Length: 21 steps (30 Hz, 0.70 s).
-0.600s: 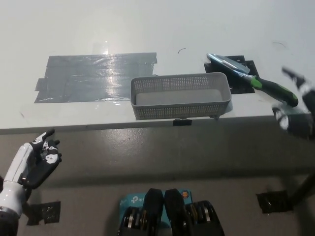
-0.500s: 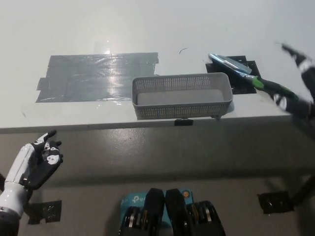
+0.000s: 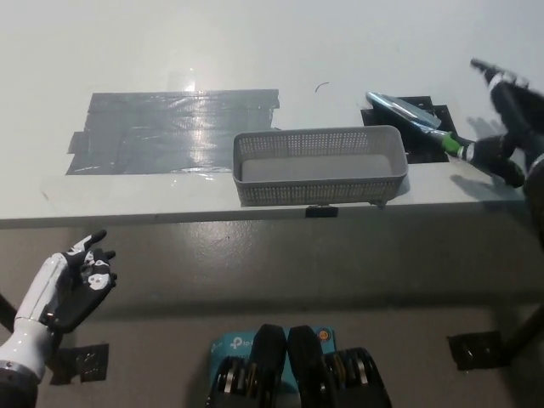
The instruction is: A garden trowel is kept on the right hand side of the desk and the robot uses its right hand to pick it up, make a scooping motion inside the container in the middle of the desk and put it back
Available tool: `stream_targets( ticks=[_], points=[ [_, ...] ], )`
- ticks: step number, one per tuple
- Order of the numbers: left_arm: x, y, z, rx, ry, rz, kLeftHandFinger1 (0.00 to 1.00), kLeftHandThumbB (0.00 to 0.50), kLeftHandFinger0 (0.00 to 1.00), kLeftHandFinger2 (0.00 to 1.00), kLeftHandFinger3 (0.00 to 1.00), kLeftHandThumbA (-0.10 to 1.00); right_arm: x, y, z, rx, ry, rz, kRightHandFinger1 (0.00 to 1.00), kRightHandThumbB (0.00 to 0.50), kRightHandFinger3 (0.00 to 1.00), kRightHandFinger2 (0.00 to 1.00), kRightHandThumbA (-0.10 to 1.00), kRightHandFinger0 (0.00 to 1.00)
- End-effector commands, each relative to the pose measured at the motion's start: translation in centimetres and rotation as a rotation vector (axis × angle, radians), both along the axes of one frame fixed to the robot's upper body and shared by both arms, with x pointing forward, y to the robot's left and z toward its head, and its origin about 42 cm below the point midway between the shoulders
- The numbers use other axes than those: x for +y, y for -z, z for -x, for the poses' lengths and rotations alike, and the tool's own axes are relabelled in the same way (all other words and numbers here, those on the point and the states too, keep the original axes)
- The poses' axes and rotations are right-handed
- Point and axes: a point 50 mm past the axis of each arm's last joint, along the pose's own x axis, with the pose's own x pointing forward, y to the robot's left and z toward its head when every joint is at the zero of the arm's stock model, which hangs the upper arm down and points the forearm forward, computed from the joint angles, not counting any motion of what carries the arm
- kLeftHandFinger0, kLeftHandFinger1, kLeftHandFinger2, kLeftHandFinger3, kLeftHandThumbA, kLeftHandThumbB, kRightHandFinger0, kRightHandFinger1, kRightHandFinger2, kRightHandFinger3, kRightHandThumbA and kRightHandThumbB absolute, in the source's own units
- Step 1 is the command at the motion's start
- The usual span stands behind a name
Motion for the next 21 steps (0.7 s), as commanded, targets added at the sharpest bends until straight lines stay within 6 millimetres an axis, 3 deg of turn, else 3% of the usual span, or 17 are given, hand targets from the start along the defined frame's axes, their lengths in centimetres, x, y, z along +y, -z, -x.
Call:
stream_targets(
  ticks=[1, 10, 18, 21],
  points=[
    [-0.1, -0.9, 0.1, -0.015, 0.023, -0.006, 0.84, 0.064, 0.72, 1.0, 1.0, -0.06, 0.3, -1.9, -1.7, -0.031, 0.033, 0.01, 1.0, 0.5, 1.0, 1.0, 1.0, 1.0],
    [-0.2, -0.7, 0.2, -0.004, 0.035, -0.013, 0.84, 0.07, 0.74, 1.0, 1.0, -0.03, 0.7, 1.2, -2.4, 0.048, 0.044, 0.018, 1.0, 0.5, 1.0, 1.0, 1.0, 1.0],
    [-0.3, -0.5, 0.3, -0.002, 0.045, -0.012, 0.81, 0.075, 0.69, 0.96, 1.0, -0.03, -1.4, 0.8, -4.2, 0.106, 0.088, 0.071, 1.0, 0.5, 1.0, 1.0, 1.0, 1.0],
    [-0.3, -0.5, 0.3, -0.004, 0.051, -0.017, 0.81, 0.064, 0.69, 0.95, 1.0, -0.01, -1.5, 0.2, -4.7, 0.094, 0.053, 0.064, 1.0, 0.5, 1.0, 1.0, 0.93, 1.0]
  ],
)
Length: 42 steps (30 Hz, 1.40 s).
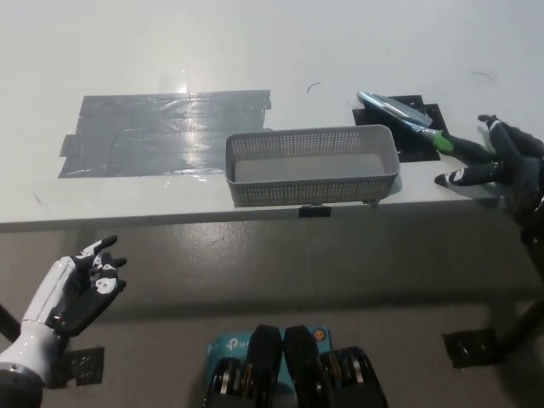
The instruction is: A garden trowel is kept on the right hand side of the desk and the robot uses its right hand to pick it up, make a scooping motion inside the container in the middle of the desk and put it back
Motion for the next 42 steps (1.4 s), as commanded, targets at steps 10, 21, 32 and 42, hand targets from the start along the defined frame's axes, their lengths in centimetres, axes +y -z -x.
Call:
stream_targets(
  ticks=[10, 21, 32, 42],
  points=[
    [-0.2, -1.1, -0.4, -0.034, 0.049, -0.027, 0.77, 0.051, 0.66, 0.89, 1.0, 0.13, 0.4, -2.0, -1.8, 0.074, -0.181, -0.102, 1.0, 0.276, 1.0, 1.0, 0.44, 1.0],
    [-0.6, -2.5, -1.0, -0.071, 0.087, -0.068, 0.8, 0.0, 0.69, 0.91, 1.0, 0.06, 1.1, -1.7, -2.2, 0.445, -0.251, 0.118, 0.53, 0.0, 1.0, 0.95, -0.1, 0.36],
    [-0.5, -3.7, -1.6, -0.083, 0.128, -0.082, 0.94, 0.0, 0.85, 0.96, 0.99, 0.11, -0.2, -1.5, -2.5, 0.586, -0.219, 0.396, 0.75, 0.0, 1.0, 1.0, 0.04, 0.59],
    [-0.6, -4.5, -2.1, -0.108, 0.177, -0.126, 1.0, 0.0, 1.0, 0.99, 0.96, 0.16, 0.8, 1.2, -2.0, 0.565, -0.156, 0.408, 0.13, 0.069, 1.0, 0.5, -0.08, 0.01]
  ],
)
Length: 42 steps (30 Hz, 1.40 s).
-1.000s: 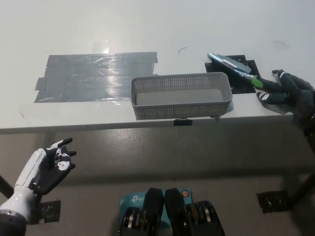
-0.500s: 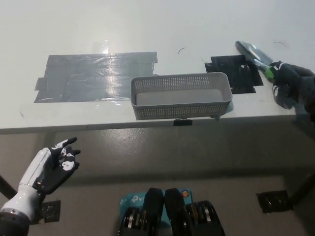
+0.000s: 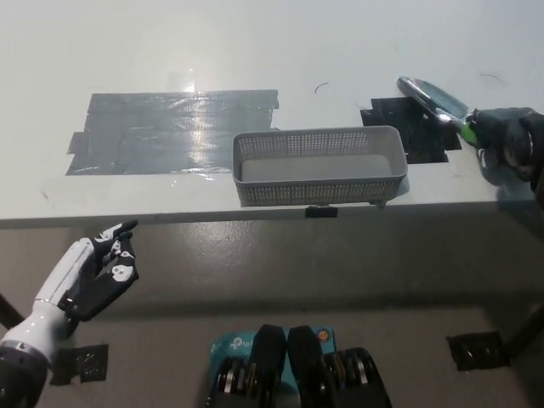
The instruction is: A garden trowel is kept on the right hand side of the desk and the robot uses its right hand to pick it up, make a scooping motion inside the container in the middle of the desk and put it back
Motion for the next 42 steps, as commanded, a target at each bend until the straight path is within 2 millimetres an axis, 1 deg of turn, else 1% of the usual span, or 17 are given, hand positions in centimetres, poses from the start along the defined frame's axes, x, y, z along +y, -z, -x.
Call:
stream_targets(
  ticks=[1, 4, 5, 7, 10, 12, 14, 16, 18, 24, 26, 30, 32, 36, 37, 38, 42],
  points=[
    [0.0, -2.4, -0.3, -0.071, 0.062, -0.077, 1.0, 0.0, 1.0, 1.0, 0.95, 0.19, -0.4, 5.8, 2.3, 0.209, 0.053, 0.057, 0.0, 0.146, 1.0, 0.3, -0.1, 0.0],
    [0.0, -2.6, -0.5, -0.075, 0.071, -0.085, 1.0, 0.01, 1.0, 1.0, 0.94, 0.23, -0.3, 6.3, 2.5, 0.134, 0.02, 0.114, 0.06, 0.182, 1.0, 0.31, -0.1, 0.0],
    [-0.1, -2.6, -0.4, -0.071, 0.072, -0.088, 1.0, 0.015, 1.0, 1.0, 0.96, 0.26, -0.4, 6.8, 2.9, 0.02, 0.011, 0.102, 0.17, 0.051, 1.0, 0.44, -0.1, 0.0],
    [-0.2, -2.7, -0.5, -0.083, 0.087, -0.097, 1.0, 0.016, 1.0, 1.0, 0.96, 0.25, -0.4, 7.8, 3.7, -0.079, 0.055, 0.096, 0.41, 0.0, 1.0, 0.66, 0.18, 0.11],
    [-0.1, -2.5, -0.4, -0.088, 0.086, -0.114, 1.0, 0.023, 1.0, 0.99, 0.94, 0.26, -0.2, 8.6, 4.0, -0.124, 0.084, 0.086, 0.38, 0.0, 1.0, 0.62, 0.43, 0.0],
    [-0.2, -2.4, -0.3, -0.082, 0.092, -0.113, 1.0, 0.024, 1.0, 0.99, 0.93, 0.26, -0.3, 9.7, 4.6, -0.203, 0.078, 0.042, 0.25, 0.0, 0.87, 0.51, 0.18, 0.0],
    [-0.2, -2.2, -0.3, -0.085, 0.105, -0.114, 1.0, 0.018, 1.0, 1.0, 0.91, 0.22, -0.3, 10.8, 5.4, -0.276, 0.112, -0.024, 0.29, 0.0, 0.74, 0.54, 0.32, 0.03],
    [-0.3, -2.2, -0.2, -0.079, 0.107, -0.119, 1.0, 0.021, 1.0, 1.0, 0.9, 0.22, -0.4, 11.4, 5.7, -0.294, 0.115, -0.033, 0.23, 0.0, 0.67, 0.49, 0.17, 0.0],
    [-0.2, -2.1, -0.3, -0.078, 0.107, -0.134, 1.0, 0.018, 1.0, 1.0, 0.89, 0.21, -0.4, 11.7, 5.9, -0.321, 0.126, -0.068, 0.24, 0.0, 1.0, 0.48, 0.21, 0.01],
    [-0.1, -1.7, -0.2, -0.073, 0.112, -0.157, 1.0, 0.03, 1.0, 1.0, 0.88, 0.23, -1.4, 11.1, 6.1, -0.478, 0.135, -0.224, 0.0, 0.0, 0.3, 0.19, 0.12, 0.0],
    [-0.2, -1.6, -0.1, -0.069, 0.118, -0.164, 1.0, 0.02, 1.0, 1.0, 0.88, 0.22, -1.8, 10.6, 5.9, -0.501, 0.147, -0.244, 0.01, 0.002, 0.57, 0.26, -0.09, 0.0],
    [0.0, -1.5, -0.1, -0.071, 0.125, -0.162, 1.0, 0.02, 1.0, 1.0, 0.91, 0.22, -2.5, 8.6, 5.3, -0.547, 0.122, -0.257, 0.12, 0.0, 0.45, 0.41, -0.1, 0.0],
    [0.0, -1.7, -0.1, -0.074, 0.123, -0.176, 1.0, 0.027, 1.0, 1.0, 0.91, 0.22, -2.8, 6.9, 4.6, -0.565, 0.079, -0.209, 0.05, 0.0, 0.19, 0.36, -0.1, 0.0],
    [0.0, -1.8, -0.2, -0.069, 0.128, -0.186, 1.0, 0.025, 1.0, 1.0, 0.93, 0.2, -4.0, 4.7, 4.1, -0.625, 0.026, -0.16, 0.08, 0.0, 0.18, 0.44, -0.1, 0.0],
    [0.1, -1.8, -0.1, -0.069, 0.13, -0.185, 1.0, 0.012, 1.0, 1.0, 0.93, 0.18, -4.2, 4.0, 3.9, -0.633, 0.014, -0.164, 0.2, 0.0, 0.4, 0.58, -0.1, 0.07],
    [0.1, -1.8, 0.0, -0.068, 0.132, -0.178, 1.0, 0.008, 1.0, 1.0, 0.92, 0.13, -4.9, 2.6, 3.6, -0.663, -0.011, -0.147, 0.18, 0.0, 0.53, 0.48, -0.1, 0.03],
    [0.0, -1.7, 0.0, -0.073, 0.141, -0.174, 1.0, 0.003, 1.0, 1.0, 0.9, 0.06, -6.8, -1.3, 2.7, -0.723, -0.048, -0.086, 0.0, 0.0, 0.39, 0.23, -0.1, 0.0]
  ],
)
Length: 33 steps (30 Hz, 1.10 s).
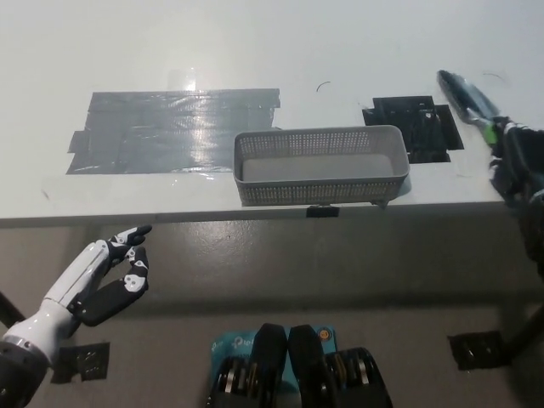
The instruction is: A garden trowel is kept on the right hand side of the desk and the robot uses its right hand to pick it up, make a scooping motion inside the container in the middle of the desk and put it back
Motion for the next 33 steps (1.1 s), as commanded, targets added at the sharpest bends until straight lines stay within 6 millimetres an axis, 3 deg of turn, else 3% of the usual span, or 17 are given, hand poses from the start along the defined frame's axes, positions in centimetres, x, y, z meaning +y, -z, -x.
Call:
stream_targets(
  ticks=[1, 6, 7, 8, 9, 12, 13, 15, 20, 23, 24, 25, 27, 30, 31, 32, 33],
  points=[
    [0.5, -1.5, 0.1, -0.06, 0.039, -0.038, 1.0, 0.008, 1.0, 1.0, 0.89, 0.05, -2.1, -8.4, -2.2, -0.172, -0.07, 0.095, 0.0, 0.0, 0.22, 0.17, -0.1, 0.0],
    [0.8, -1.6, 0.2, -0.059, 0.04, -0.058, 1.0, 0.014, 1.0, 1.0, 0.88, 0.09, -2.6, -10.1, -2.4, -0.226, -0.107, 0.137, 0.0, 0.0, 0.14, 0.14, -0.1, 0.0],
    [0.8, -1.4, 0.2, -0.058, 0.048, -0.063, 1.0, 0.003, 1.0, 1.0, 0.87, 0.06, -3.4, -12.2, -2.2, -0.28, -0.145, 0.175, 0.0, 0.0, 0.12, 0.1, -0.1, 0.0],
    [0.8, -1.4, 0.3, -0.058, 0.049, -0.064, 1.0, 0.006, 1.0, 1.0, 0.87, 0.04, -3.4, -12.3, -2.2, -0.281, -0.147, 0.177, 0.0, 0.0, 0.11, 0.09, -0.1, 0.0],
    [0.8, -1.4, 0.2, -0.058, 0.047, -0.062, 1.0, 0.006, 1.0, 1.0, 0.87, 0.03, -3.8, -13.3, -2.0, -0.304, -0.154, 0.174, 0.0, 0.0, 0.16, 0.13, -0.1, 0.0],
    [0.9, -1.5, 0.4, -0.056, 0.045, -0.071, 1.0, 0.0, 1.0, 1.0, 0.86, 0.01, -4.1, -14.7, -1.8, -0.306, -0.153, 0.179, 0.0, 0.0, 0.23, 0.07, -0.1, 0.0],
    [1.0, -1.4, 0.5, -0.057, 0.045, -0.075, 1.0, 0.0, 1.0, 1.0, 0.85, 0.0, -4.2, -15.2, -1.5, -0.336, -0.184, 0.168, 0.0, 0.0, 0.16, 0.0, -0.1, 0.0],
    [1.1, -1.3, 0.4, -0.059, 0.046, -0.084, 1.0, 0.003, 1.0, 1.0, 0.86, 0.0, -4.0, -15.9, -1.0, -0.367, -0.224, 0.166, 0.0, 0.0, 0.12, 0.0, -0.1, 0.0],
    [1.0, -1.3, 0.3, -0.048, 0.047, -0.097, 1.0, 0.01, 1.0, 1.0, 0.88, -0.01, -3.2, -17.1, 0.3, -0.428, -0.344, 0.162, 0.0, 0.006, 0.0, 0.23, -0.1, 0.0],
    [0.9, -1.2, 0.3, -0.04, 0.043, -0.108, 1.0, 0.015, 1.0, 1.0, 0.87, 0.01, -2.8, -16.8, 1.0, -0.476, -0.429, 0.163, 0.0, 0.024, 0.0, 0.27, -0.1, 0.0],
    [0.9, -1.2, 0.3, -0.041, 0.047, -0.121, 1.0, 0.009, 1.0, 1.0, 0.87, 0.01, -2.7, -16.4, 1.3, -0.475, -0.459, 0.174, 0.04, 0.026, 0.03, 0.29, -0.1, 0.0],
    [0.9, -1.2, 0.2, -0.042, 0.053, -0.123, 1.0, 0.009, 1.0, 1.0, 0.88, 0.03, -2.8, -15.7, 2.0, -0.51, -0.512, 0.235, 0.08, 0.068, 0.06, 0.3, -0.1, 0.0],
    [0.9, -1.2, 0.1, -0.043, 0.051, -0.115, 1.0, 0.017, 1.0, 1.0, 0.87, 0.03, -2.9, -14.8, 2.6, -0.549, -0.568, 0.258, 0.18, 0.086, 0.25, 0.19, -0.1, 0.0],
    [0.9, -1.3, 0.0, -0.03, 0.047, -0.118, 1.0, 0.02, 1.0, 1.0, 0.89, 0.05, -3.1, -14.0, 3.3, -0.575, -0.607, 0.275, 0.18, 0.083, 0.56, 0.49, -0.1, 0.0],
    [0.9, -1.2, 0.0, -0.034, 0.05, -0.112, 1.0, 0.013, 1.0, 1.0, 0.88, 0.02, -3.2, -13.6, 3.5, -0.584, -0.623, 0.273, 0.17, 0.103, 0.6, 0.54, -0.1, 0.0],
    [0.9, -1.3, -0.1, -0.037, 0.052, -0.115, 1.0, 0.009, 1.0, 1.0, 0.86, 0.01, -3.1, -13.4, 3.8, -0.604, -0.655, 0.294, 0.15, 0.148, 0.66, 0.49, -0.1, 0.0],
    [0.9, -1.3, -0.1, -0.04, 0.054, -0.119, 1.0, 0.009, 1.0, 1.0, 0.86, 0.01, -3.1, -13.2, 4.0, -0.608, -0.67, 0.3, 0.14, 0.152, 0.69, 0.49, -0.1, 0.0]
  ],
)
